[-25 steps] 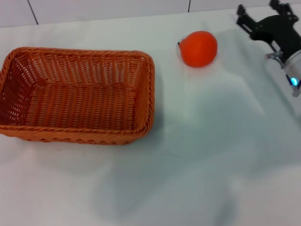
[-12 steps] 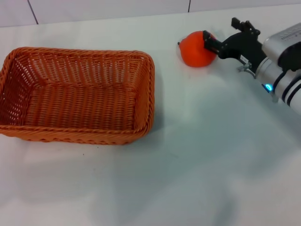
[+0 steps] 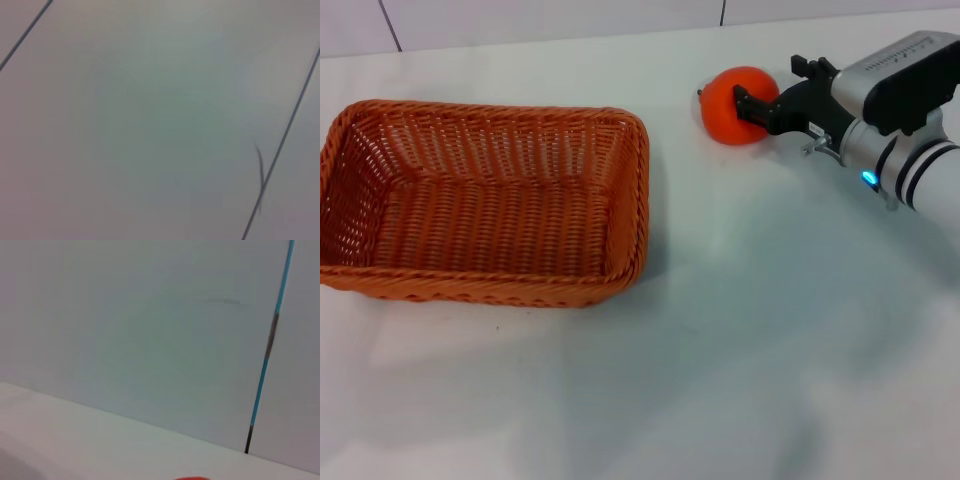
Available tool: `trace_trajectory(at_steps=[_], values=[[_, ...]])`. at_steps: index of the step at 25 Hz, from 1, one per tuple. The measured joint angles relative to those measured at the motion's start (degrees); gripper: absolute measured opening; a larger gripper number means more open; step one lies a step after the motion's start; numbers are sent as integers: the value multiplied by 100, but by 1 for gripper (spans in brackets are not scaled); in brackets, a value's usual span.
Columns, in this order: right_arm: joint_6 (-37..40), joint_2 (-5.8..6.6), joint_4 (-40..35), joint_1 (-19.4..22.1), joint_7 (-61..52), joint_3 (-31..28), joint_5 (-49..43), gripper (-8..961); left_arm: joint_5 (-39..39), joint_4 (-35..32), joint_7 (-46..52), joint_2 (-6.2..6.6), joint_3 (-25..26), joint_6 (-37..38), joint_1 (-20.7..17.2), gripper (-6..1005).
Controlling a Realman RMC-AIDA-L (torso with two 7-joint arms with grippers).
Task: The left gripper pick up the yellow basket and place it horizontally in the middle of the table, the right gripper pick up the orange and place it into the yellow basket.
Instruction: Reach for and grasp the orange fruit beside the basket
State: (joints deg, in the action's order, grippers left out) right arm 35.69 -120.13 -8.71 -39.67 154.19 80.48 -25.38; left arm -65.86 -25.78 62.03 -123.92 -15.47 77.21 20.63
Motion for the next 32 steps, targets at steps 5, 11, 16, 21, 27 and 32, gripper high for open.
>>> trace_trajectory(at_steps=[5,11,16,21,27,32], values=[[-97,-22,3,-106,-39,30,-2,946,10,32,-117,-1,0,3,34,700],[-151,-55,26,-222,-356,279,-92,943,15,61,-239,-1,1,-3,74,700],[-118,-57,10,-231,-683,432,-155,935,18,64,-275,-1,-13,-30,93,700],[-109,-70,9,-217,-855,624,-156,926,21,65,-285,-1,2,-43,98,699],[-34,-82,9,-172,-1055,653,-155,915,21,65,-288,-1,1,-32,90,699],[145,-66,10,-108,-1108,654,-154,819,22,65,-288,-1,-3,-2,90,699]])
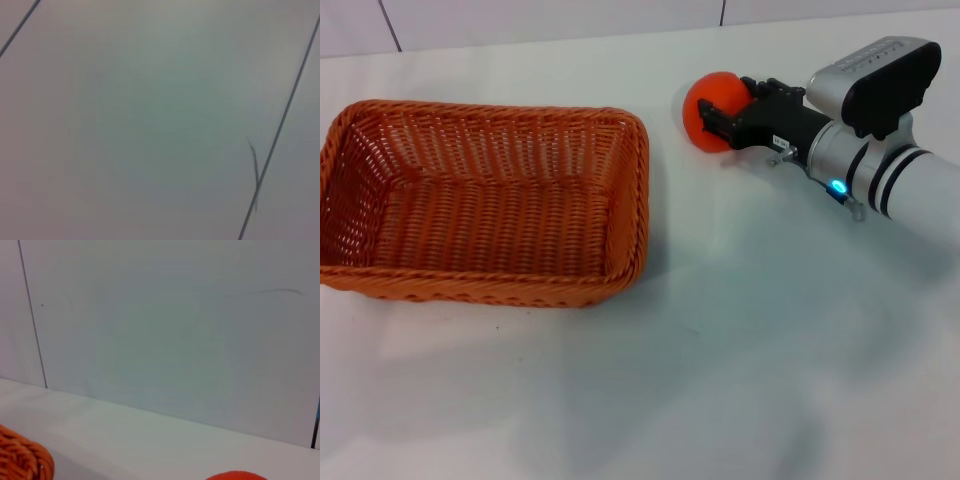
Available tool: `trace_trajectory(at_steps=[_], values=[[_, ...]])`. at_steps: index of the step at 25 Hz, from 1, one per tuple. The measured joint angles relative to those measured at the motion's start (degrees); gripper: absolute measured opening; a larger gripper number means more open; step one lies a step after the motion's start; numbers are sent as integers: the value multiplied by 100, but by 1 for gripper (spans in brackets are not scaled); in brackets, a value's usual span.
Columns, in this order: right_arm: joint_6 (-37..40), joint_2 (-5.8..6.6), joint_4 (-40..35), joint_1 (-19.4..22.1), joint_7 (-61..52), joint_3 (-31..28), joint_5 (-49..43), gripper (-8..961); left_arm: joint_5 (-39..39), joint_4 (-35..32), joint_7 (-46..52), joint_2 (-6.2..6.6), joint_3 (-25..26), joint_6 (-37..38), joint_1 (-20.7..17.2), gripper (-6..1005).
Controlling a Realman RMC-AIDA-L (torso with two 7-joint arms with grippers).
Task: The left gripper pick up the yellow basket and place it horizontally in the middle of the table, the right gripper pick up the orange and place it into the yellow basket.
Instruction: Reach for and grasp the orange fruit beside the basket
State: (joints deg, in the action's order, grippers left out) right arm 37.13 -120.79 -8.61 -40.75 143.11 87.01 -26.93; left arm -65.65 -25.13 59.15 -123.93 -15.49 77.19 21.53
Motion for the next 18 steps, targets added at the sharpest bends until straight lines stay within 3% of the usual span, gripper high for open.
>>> trace_trajectory(at_steps=[3,8,13,18], values=[[127,10,0,55,0,-3,8,726,0,0,0,0,-11,2,0,700],[212,18,-1,104,-6,-41,46,486,-1,9,0,0,-15,8,-20,701],[268,23,-3,132,-6,-55,53,448,-1,17,0,0,-5,9,-41,701],[881,38,-148,253,32,-196,56,410,-1,18,0,0,2,-37,-57,700]])
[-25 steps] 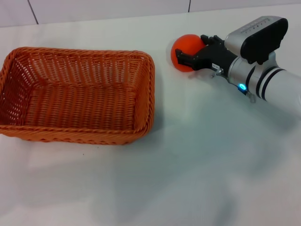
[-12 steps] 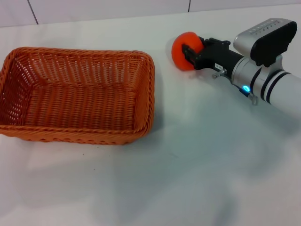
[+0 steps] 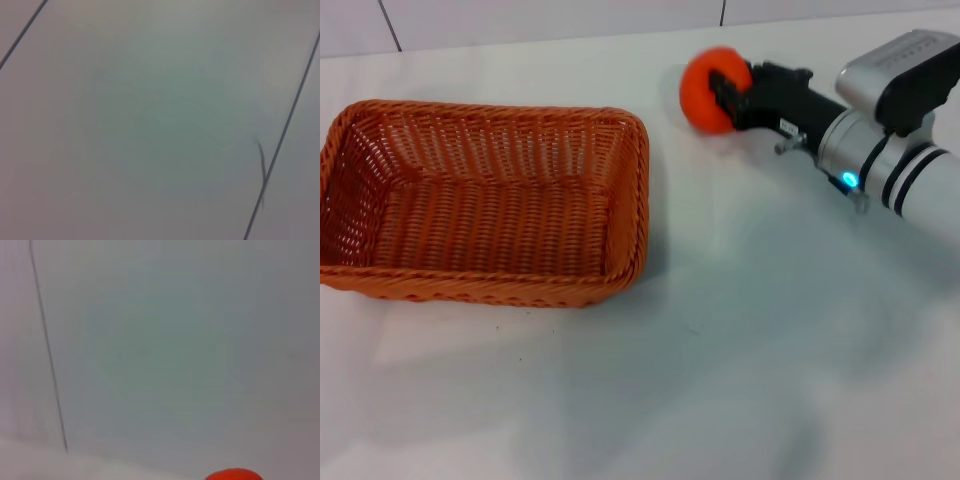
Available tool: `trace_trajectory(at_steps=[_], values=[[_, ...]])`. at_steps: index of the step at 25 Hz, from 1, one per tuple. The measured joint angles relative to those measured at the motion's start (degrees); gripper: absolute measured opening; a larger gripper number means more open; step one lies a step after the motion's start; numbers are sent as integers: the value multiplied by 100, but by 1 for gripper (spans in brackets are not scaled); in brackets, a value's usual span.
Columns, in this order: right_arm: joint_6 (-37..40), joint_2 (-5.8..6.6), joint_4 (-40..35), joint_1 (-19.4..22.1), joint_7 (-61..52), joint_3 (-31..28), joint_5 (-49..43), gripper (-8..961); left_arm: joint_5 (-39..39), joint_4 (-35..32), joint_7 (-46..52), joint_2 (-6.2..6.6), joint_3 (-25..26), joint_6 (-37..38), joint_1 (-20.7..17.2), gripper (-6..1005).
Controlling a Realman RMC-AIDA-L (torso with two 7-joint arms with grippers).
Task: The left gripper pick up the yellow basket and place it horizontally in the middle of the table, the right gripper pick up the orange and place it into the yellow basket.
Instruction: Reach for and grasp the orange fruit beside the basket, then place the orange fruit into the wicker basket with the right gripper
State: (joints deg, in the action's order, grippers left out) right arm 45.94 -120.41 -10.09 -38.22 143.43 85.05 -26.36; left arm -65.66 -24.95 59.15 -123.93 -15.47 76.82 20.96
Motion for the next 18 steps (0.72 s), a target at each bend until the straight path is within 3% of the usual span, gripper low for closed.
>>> trace_trajectory(at_steps=[10,14,18], values=[[1062,-18,-390,-10,-204,164,-26,297,0,0,0,0,9,-18,-6,701],[1342,-33,-529,-71,-428,586,-31,264,0,67,0,8,9,-27,-4,701],[1393,-45,-889,-84,-728,1371,-32,227,0,86,-54,12,8,-102,3,701]])
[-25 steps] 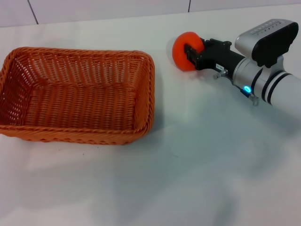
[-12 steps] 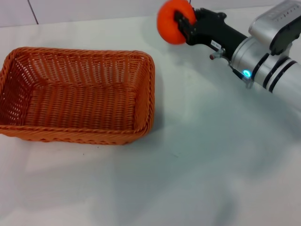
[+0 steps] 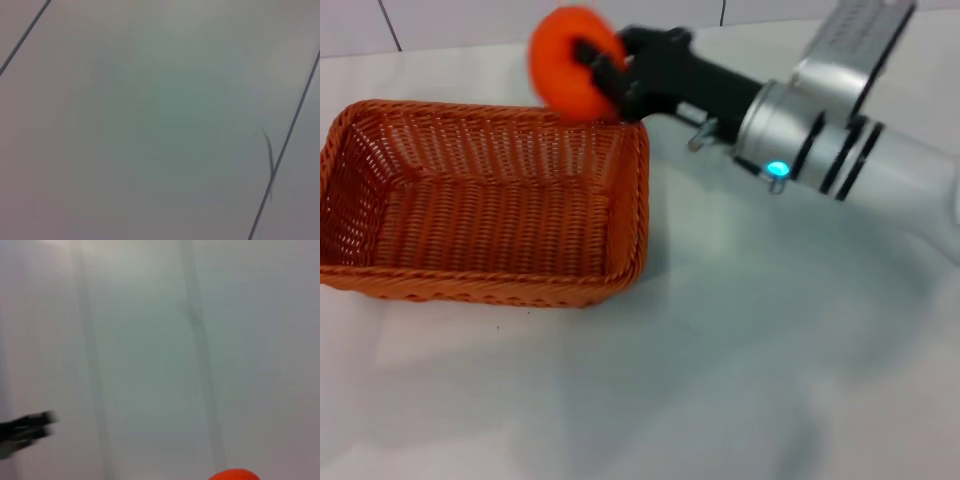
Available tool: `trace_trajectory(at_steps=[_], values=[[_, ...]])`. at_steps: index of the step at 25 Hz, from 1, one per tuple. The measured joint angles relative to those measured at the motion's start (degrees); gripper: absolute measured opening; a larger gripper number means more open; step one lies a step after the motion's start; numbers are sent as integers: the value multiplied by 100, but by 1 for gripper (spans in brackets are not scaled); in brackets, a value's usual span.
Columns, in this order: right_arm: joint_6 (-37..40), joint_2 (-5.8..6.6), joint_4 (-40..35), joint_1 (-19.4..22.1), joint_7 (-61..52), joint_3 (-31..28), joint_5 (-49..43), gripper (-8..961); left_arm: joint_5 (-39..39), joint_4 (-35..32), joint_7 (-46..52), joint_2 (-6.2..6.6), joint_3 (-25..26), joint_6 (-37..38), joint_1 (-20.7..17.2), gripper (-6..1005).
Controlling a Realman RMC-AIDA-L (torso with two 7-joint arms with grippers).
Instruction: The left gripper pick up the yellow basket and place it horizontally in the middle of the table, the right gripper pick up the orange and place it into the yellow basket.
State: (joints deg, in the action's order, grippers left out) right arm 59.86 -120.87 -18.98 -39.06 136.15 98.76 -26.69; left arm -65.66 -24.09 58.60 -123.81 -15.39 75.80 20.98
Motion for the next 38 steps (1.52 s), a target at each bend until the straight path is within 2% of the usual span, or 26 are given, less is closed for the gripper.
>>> trace_trajectory(at_steps=[3,6,18,24,26,32,35,38], values=[[-31,-5,-291,-5,-115,542,-5,204,0,24,-72,-4,-1,-7,6,701],[-34,-5,-440,-5,-215,767,-15,192,0,44,-82,-4,0,-7,9,701],[54,7,-463,52,-331,796,23,152,53,45,-86,-3,1,4,-39,700],[57,3,-456,56,-358,795,33,339,54,45,-86,-3,1,26,-48,700],[60,2,-457,57,-376,795,34,595,54,46,-86,-3,1,32,-52,701],[55,0,-457,57,-349,790,34,835,54,45,-88,-3,1,23,-51,701],[-23,-6,-461,58,42,756,143,866,54,49,-185,-3,1,6,-51,700],[-69,-7,-433,125,962,735,618,896,54,53,-349,-3,4,3,-51,700]])
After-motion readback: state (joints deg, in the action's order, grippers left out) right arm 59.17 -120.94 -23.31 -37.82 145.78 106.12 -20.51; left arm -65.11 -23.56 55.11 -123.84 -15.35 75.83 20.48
